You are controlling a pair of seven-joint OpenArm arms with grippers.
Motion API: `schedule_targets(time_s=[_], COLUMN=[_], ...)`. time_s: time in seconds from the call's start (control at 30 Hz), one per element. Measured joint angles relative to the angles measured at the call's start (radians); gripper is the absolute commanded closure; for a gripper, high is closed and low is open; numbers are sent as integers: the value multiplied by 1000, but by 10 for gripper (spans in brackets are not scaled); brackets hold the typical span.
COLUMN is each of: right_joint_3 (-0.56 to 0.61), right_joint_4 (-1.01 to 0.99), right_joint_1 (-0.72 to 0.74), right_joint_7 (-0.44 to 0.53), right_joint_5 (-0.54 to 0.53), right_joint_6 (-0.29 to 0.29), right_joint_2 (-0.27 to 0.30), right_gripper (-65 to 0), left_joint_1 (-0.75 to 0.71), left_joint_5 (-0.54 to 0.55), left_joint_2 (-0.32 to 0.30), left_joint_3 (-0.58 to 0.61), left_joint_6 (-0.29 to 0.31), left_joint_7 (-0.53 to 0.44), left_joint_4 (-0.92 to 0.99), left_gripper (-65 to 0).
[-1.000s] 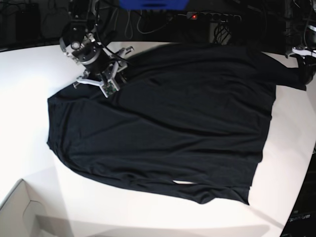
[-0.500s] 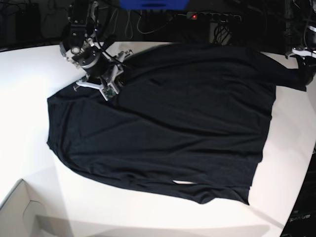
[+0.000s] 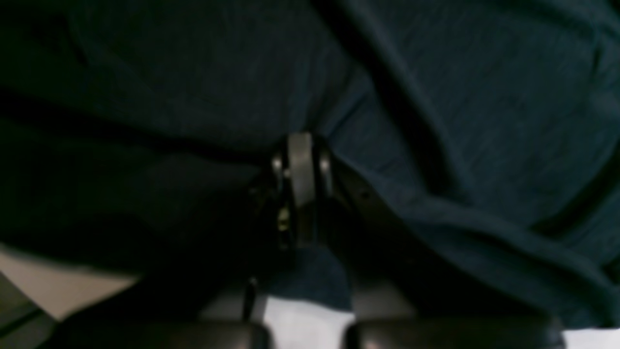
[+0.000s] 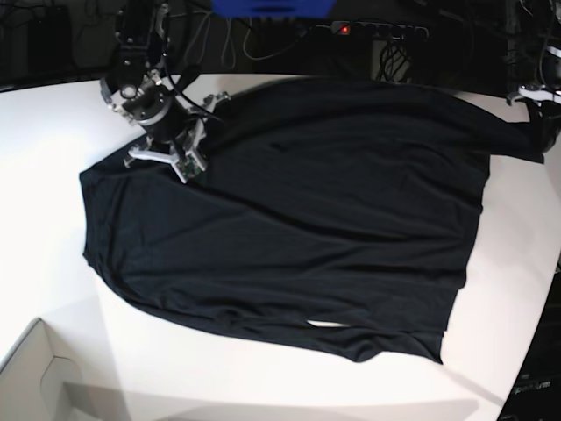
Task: Layout the t-shirt on the table in an organized manner, then fold the t-shirt properly
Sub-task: 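Move the right gripper along the shirt's side edge and grasp it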
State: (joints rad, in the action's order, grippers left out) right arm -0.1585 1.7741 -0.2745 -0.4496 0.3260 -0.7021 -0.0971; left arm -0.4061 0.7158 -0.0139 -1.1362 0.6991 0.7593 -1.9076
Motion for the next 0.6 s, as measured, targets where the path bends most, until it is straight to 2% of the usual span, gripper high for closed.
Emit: schedule_targets(time_s=[0.27, 0.47, 0.6], right_joint_3=[1, -3, 2], right_joint_4=[92, 96, 93], right_joint_1=[10, 49, 50], right_joint_7=[-3, -8, -11], right_joint_5=[0, 0, 0], right_joint_6=[0, 0, 0], right_joint_2=[0, 14, 23], right_gripper=[0, 0, 0], left_joint_1=[25, 103, 174], left_joint_5=[0, 0, -9], left_joint_2=[-2, -3, -11], left_joint_3=[0, 0, -2], left_joint_6=[0, 0, 1], left_joint_7=[1, 1, 109], left_joint_4=[0, 0, 0], left_gripper=[-3, -3, -3])
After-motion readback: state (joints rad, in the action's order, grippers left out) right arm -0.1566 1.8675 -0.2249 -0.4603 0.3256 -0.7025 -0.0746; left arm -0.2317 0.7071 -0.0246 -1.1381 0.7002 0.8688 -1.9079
